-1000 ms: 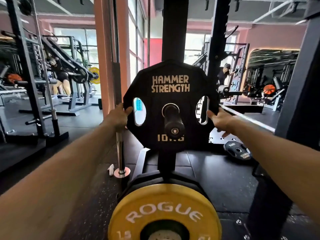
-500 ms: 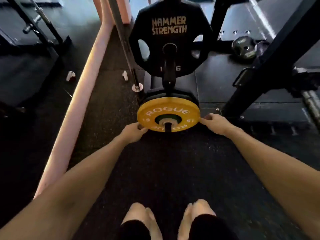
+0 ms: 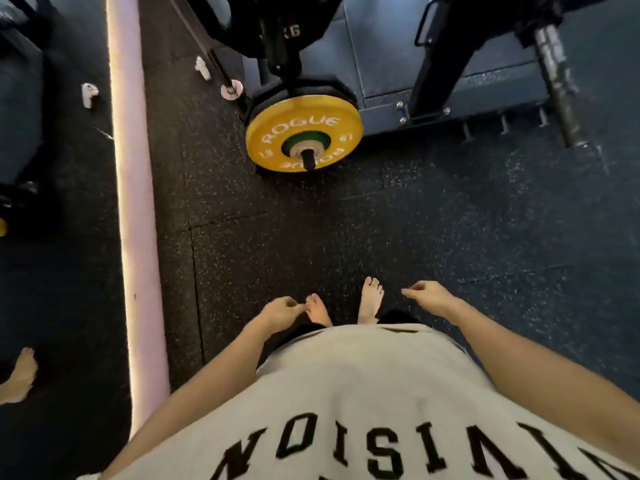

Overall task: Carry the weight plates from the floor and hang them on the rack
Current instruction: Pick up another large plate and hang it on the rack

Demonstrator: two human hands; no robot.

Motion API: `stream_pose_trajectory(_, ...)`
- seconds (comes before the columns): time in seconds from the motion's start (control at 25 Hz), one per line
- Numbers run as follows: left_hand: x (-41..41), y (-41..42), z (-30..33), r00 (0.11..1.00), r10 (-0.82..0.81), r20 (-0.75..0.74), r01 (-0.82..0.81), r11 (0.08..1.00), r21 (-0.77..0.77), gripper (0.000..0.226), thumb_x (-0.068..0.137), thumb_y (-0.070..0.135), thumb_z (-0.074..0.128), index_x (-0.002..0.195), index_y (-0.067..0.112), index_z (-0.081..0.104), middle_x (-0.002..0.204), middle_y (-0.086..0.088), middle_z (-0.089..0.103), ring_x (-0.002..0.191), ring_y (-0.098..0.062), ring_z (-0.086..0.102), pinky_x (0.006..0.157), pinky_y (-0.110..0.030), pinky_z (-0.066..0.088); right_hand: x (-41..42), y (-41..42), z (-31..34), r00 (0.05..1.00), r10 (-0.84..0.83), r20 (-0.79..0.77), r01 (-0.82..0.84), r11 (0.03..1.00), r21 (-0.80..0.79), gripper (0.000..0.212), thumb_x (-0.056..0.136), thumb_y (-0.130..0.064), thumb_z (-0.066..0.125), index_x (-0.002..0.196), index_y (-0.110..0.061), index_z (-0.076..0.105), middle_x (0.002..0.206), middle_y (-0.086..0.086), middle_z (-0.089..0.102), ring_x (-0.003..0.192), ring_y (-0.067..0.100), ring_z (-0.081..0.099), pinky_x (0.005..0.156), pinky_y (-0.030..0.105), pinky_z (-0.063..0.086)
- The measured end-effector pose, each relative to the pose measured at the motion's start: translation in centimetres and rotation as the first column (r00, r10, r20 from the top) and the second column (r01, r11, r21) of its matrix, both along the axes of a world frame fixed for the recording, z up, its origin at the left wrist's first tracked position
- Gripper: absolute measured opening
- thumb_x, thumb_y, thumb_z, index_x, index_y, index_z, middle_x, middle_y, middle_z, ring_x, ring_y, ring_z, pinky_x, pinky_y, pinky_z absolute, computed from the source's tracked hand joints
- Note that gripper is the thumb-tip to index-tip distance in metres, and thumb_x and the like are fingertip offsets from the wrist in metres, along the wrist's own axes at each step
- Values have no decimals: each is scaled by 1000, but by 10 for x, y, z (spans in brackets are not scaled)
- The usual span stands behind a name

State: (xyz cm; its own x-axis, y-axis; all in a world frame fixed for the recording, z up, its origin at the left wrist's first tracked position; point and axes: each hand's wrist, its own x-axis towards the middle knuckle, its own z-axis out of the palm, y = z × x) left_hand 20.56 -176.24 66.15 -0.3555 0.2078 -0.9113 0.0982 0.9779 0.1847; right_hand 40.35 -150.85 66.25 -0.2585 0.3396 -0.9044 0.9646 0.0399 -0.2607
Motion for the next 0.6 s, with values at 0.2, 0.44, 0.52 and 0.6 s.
stream_pose_trajectory(0.2, -1, 19, -11, 985, -163, 49, 163, 987, 1, 36, 98, 40, 53, 121, 14, 64, 122, -8, 64, 111, -23, 59, 94, -30, 43, 56, 7, 3, 938, -342, -59, 345, 938, 43, 28, 96, -32, 60, 111, -10, 66, 101, 10, 68, 84, 22, 62, 63, 28, 45)
stream_pose_trajectory(0.44, -10, 130, -24, 870, -492, 29, 492, 870, 20, 34, 98, 39, 53, 118, 12, 61, 98, -8, 62, 83, -21, 58, 68, -30, 45, 153, -12, 16, 541, -829, -139, 839, 544, 21, 22, 97, -30, 58, 108, -11, 60, 94, 7, 64, 75, 16, 57, 70, 31, 43)
stream_pose_trajectory(0.52, 3, 171, -26, 816, -579, 10, 578, 816, 13, 32, 98, 39, 52, 118, 16, 60, 98, -6, 63, 81, -19, 58, 65, -29, 45, 187, -23, 8, 446, -886, -127, 895, 442, 61, 23, 96, -32, 59, 106, -12, 62, 96, 7, 64, 81, 19, 57, 73, 33, 43)
stream_pose_trajectory(0.6, 34, 216, -29, 736, -677, -6, 677, 735, 23, 31, 97, 40, 53, 119, 18, 60, 98, -4, 63, 81, -17, 59, 63, -28, 45, 225, -31, -2, 326, -940, -101, 945, 319, 76, 24, 96, -33, 59, 105, -11, 64, 96, 7, 64, 85, 20, 57, 74, 33, 44)
